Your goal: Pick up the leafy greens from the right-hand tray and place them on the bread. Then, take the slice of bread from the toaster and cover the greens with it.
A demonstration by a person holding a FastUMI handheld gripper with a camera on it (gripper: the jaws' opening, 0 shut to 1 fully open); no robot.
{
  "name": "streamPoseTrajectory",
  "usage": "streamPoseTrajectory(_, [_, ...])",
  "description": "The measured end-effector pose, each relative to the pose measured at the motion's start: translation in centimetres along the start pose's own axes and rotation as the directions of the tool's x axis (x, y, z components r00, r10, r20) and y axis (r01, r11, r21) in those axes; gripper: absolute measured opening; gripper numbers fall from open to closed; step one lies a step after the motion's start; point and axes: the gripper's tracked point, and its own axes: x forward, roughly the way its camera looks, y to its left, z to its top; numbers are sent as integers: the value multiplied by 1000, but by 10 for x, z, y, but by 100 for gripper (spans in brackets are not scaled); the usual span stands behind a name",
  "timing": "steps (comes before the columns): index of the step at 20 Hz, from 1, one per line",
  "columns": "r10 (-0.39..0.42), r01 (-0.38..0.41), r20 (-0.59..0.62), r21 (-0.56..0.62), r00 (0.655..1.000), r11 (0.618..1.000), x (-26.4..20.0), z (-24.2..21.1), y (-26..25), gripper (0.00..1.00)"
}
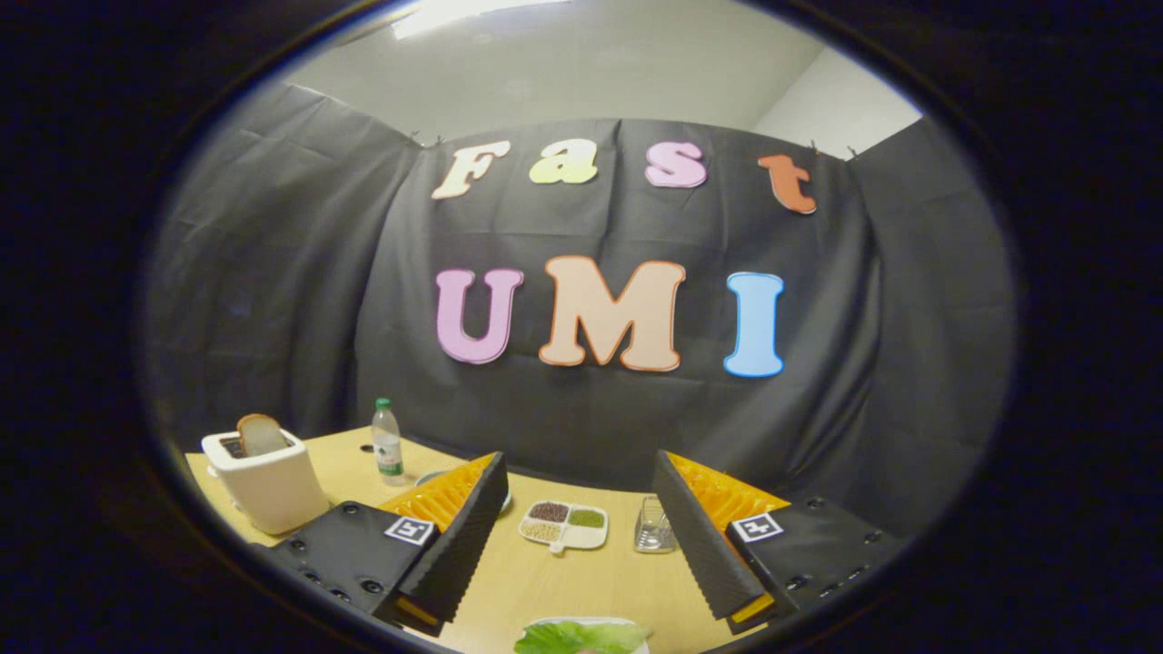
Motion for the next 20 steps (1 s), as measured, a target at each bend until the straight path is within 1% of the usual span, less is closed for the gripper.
streamPoseTrajectory(3, [66,-71,-94,-50,993,996,6,-32,-5,100])
streamPoseTrajectory(5, [112,-125,-165,-72,980,990,8,-58,-8,100])
streamPoseTrajectory(8, [173,-210,-288,-106,942,972,6,-104,-11,100])
streamPoseTrajectory(13, [253,-342,-476,-109,843,934,-7,-182,-8,100])
streamPoseTrajectory(18, [301,-433,-608,-79,735,898,-20,-241,-1,100])
streamPoseTrajectory(20, [312,-454,-643,-62,700,889,-23,-256,3,100])
